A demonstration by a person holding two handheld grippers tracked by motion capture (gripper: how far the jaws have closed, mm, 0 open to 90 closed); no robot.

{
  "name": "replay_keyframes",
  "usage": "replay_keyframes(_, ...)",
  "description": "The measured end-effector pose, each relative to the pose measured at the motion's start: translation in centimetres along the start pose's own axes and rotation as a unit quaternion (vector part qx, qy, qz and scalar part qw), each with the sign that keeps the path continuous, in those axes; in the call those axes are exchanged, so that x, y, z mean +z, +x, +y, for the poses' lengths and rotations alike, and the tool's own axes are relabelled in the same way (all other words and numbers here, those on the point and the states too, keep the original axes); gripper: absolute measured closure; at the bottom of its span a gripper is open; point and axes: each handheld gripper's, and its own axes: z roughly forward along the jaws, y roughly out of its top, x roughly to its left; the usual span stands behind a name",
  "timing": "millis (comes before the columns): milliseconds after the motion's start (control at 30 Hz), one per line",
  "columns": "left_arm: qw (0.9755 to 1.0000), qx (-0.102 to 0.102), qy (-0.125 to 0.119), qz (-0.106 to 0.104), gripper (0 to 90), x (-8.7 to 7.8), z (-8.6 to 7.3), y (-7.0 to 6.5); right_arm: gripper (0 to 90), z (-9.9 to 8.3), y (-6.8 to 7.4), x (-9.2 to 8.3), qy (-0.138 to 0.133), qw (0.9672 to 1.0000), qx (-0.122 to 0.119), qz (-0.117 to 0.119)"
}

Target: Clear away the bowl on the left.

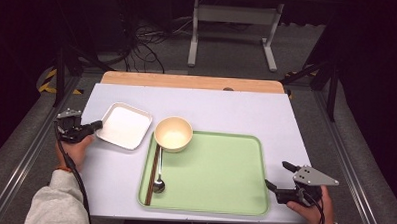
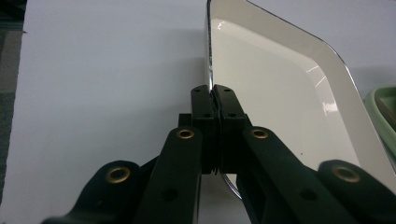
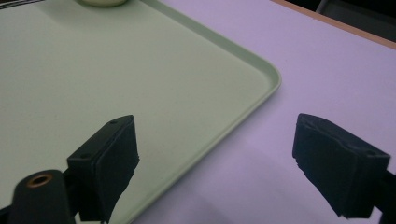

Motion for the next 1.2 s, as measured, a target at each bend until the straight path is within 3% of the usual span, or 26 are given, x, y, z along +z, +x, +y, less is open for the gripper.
replay_keyframes(33,1.0,0.008,-0.002,0.002,88.9,-0.1,0.1,0.0,14.6,0.0,0.0,0.0,0.0,1.0,0.0,0.0)
replay_keyframes(167,0.9998,0.01,-0.016,0.003,88.9,-0.3,0.2,-0.4,14.5,0.0,-0.1,0.0,0.0,1.0,0.001,-0.001)
replay_keyframes(400,0.999,0.021,-0.039,-0.01,88.9,-0.8,0.5,-1.1,14.5,0.0,-0.2,0.2,0.001,1.0,0.002,0.001)
replay_keyframes(767,0.9979,0.018,-0.06,-0.015,89.0,-1.4,0.8,-1.2,14.5,0.0,-0.2,0.2,0.0,1.0,0.003,0.001)
replay_keyframes(1067,0.9954,0.012,-0.093,-0.021,89.0,-2.2,1.1,-1.3,14.5,0.0,-0.2,0.2,0.0,1.0,0.005,0.001)
replay_keyframes(1200,0.9936,0.012,-0.106,-0.038,89.0,-2.6,1.4,-1.5,14.6,0.0,-0.3,0.3,0.001,1.0,0.005,0.002)
